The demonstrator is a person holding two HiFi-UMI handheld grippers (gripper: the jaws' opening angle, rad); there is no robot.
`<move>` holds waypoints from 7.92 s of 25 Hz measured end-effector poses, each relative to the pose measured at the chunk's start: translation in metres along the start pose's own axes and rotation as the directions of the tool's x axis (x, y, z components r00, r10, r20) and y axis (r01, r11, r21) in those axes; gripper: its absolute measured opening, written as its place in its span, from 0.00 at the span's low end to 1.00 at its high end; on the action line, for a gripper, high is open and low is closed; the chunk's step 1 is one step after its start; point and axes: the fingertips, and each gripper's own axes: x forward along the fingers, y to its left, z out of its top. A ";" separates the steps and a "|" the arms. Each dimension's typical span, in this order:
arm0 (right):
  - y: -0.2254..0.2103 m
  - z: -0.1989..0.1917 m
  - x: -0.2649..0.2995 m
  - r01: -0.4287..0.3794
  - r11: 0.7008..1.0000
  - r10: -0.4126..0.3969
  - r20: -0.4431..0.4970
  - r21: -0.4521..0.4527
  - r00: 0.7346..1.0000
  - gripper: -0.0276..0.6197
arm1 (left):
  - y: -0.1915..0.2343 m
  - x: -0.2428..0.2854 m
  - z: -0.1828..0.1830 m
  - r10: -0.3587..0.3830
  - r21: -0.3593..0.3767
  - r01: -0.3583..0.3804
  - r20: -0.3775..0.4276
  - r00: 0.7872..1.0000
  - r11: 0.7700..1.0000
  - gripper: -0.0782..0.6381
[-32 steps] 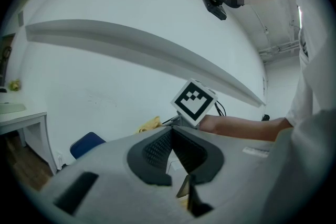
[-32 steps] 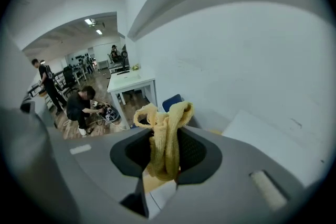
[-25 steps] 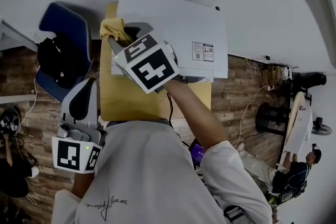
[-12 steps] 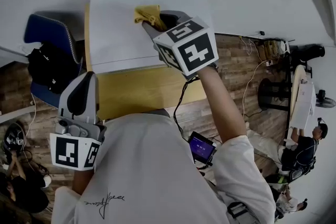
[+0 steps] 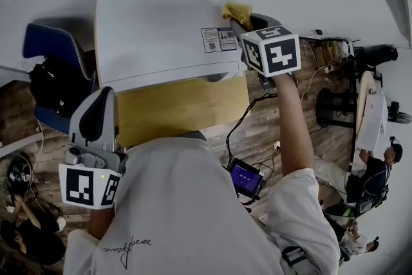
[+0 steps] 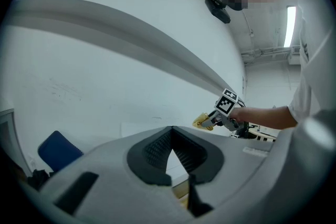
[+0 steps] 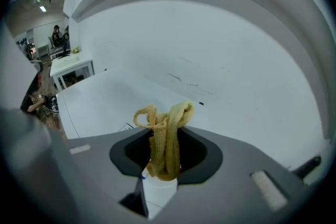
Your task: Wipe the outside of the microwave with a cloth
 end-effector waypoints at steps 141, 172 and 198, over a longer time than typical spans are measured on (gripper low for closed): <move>0.191 0.001 -0.114 -0.321 0.947 0.298 0.422 -0.019 0.856 0.23 | -0.061 -0.102 -0.005 0.221 0.091 -0.225 0.055 0.974 0.970 0.10; 0.090 -0.130 -0.173 -0.333 0.916 0.185 0.501 0.225 0.846 0.22 | -0.100 -0.067 -0.048 0.233 -0.012 -0.233 0.009 0.972 0.972 0.10; 0.077 -0.135 -0.177 -0.299 0.925 0.115 0.577 0.235 0.808 0.21 | -0.098 -0.050 -0.061 0.239 0.015 -0.238 -0.058 0.969 0.971 0.10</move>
